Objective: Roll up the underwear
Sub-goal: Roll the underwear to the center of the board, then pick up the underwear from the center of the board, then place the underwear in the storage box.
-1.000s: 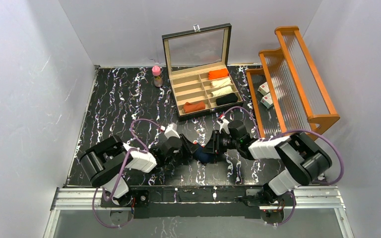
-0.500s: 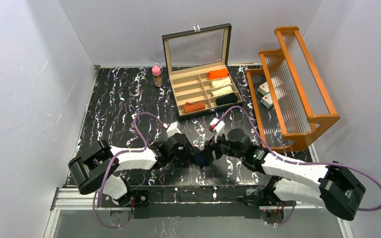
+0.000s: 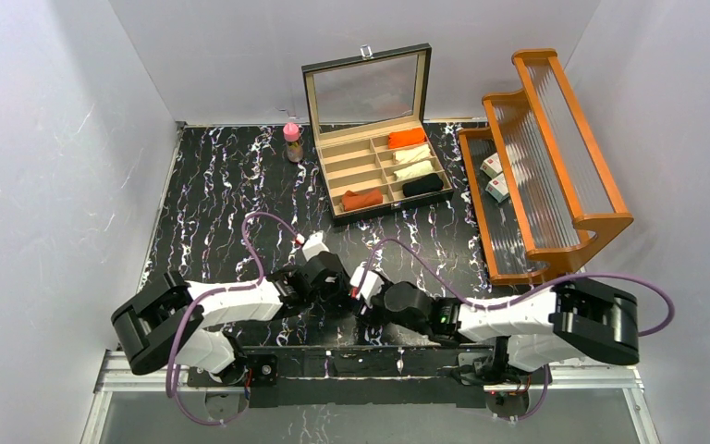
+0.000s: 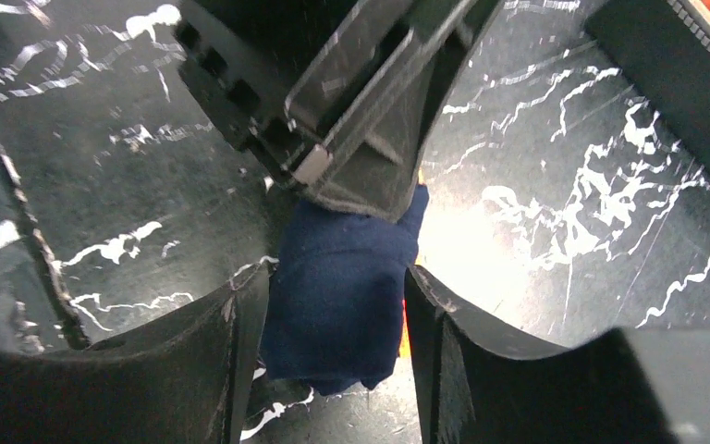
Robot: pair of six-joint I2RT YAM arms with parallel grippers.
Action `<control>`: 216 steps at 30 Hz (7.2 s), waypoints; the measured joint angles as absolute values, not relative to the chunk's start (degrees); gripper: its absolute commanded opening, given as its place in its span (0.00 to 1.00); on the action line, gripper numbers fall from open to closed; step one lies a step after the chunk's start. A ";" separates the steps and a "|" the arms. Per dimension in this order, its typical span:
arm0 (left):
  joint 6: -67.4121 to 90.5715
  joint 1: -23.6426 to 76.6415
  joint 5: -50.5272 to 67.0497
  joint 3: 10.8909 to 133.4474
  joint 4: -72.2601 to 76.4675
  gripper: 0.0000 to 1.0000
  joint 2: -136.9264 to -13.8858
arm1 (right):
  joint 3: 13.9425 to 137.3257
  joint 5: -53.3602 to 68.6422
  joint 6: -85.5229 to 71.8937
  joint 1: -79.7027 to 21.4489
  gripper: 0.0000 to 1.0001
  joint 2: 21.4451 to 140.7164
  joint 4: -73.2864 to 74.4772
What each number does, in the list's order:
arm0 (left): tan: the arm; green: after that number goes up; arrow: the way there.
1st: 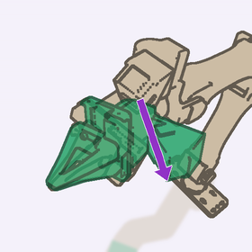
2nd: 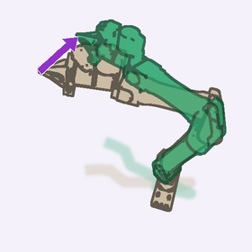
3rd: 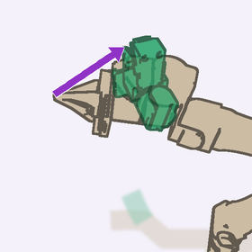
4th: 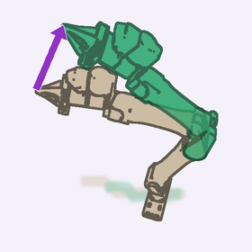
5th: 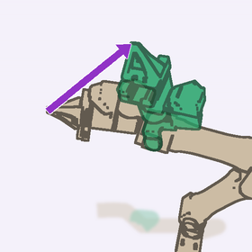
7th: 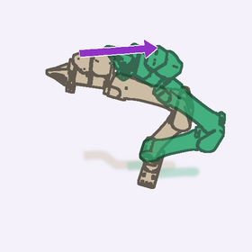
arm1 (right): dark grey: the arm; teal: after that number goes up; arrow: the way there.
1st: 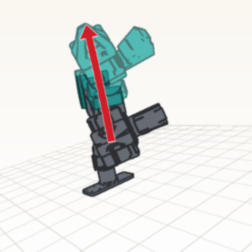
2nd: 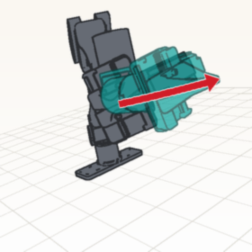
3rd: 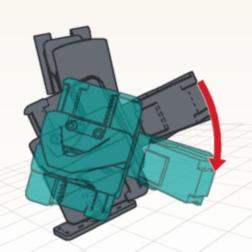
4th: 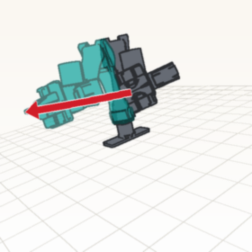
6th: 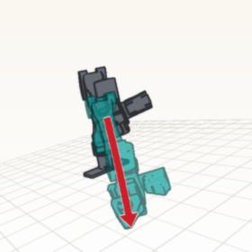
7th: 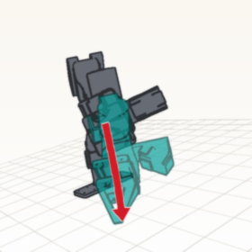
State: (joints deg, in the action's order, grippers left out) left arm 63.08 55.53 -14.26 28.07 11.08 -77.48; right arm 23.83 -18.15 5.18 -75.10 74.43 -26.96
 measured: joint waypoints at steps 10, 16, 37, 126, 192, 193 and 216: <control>63.42 55.30 -14.21 26.40 8.95 0.28 -74.09 | 20.80 -21.79 -1.15 -77.11 0.12 78.55 -34.60; 63.96 55.20 -13.09 23.20 7.47 0.55 -68.87 | 15.69 -6.54 -13.06 -69.53 0.06 75.55 -40.61; 66.87 54.64 -10.25 17.99 24.19 0.25 -72.60 | 14.62 22.67 -40.41 -51.66 0.18 87.62 -52.95; 86.65 53.30 -12.05 16.49 24.54 0.76 -69.48 | 33.82 -7.92 -27.49 -64.62 0.01 82.24 -12.65; 14.22 29.94 17.50 88.62 -25.77 0.00 -101.49 | 22.00 -13.73 -29.87 -64.14 0.85 53.61 3.00; 11.99 29.41 17.60 91.84 -27.36 0.00 -104.40 | 22.00 -13.78 -29.50 -64.14 0.86 53.56 3.00; -18.44 28.18 22.79 131.74 -35.51 0.00 -135.75 | 24.05 -13.37 -27.42 -63.63 0.86 58.47 4.06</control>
